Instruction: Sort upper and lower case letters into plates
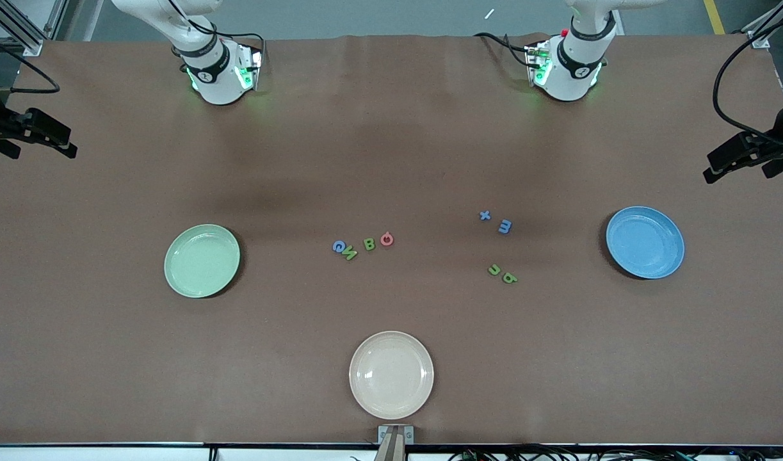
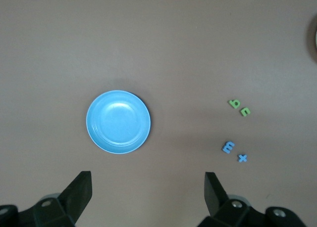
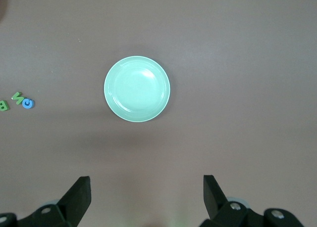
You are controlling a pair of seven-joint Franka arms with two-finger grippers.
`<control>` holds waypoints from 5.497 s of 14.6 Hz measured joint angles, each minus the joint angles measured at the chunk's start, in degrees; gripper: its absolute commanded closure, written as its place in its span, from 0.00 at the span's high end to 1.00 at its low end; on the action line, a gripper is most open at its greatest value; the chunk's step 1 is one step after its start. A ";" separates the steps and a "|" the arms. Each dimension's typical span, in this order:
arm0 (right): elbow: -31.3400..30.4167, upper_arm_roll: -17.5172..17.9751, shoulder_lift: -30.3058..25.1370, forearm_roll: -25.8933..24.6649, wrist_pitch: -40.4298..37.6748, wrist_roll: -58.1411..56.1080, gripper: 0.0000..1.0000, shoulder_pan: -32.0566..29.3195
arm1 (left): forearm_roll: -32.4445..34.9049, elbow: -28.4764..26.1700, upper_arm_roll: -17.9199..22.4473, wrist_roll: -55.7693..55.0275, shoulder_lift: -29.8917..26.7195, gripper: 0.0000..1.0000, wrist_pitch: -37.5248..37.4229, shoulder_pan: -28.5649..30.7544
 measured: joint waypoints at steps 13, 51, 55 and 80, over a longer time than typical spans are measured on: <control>0.96 0.02 -0.04 0.00 0.00 0.06 1.00 0.00 | -0.14 -14.48 -10.08 -14.39 14.16 1.00 25.80 -1.68; 1.47 0.83 16.89 3.54 5.08 33.02 1.00 -1.23 | 6.78 -11.85 -9.69 -15.87 39.60 0.56 48.08 -8.91; 0.69 1.26 16.89 3.52 8.29 56.71 1.00 7.04 | 6.78 -11.60 -9.86 -15.87 39.53 0.33 48.07 -8.96; -5.69 1.42 31.08 3.60 38.55 96.76 1.00 33.93 | 12.66 -28.39 -9.24 14.90 19.30 0.15 38.92 16.81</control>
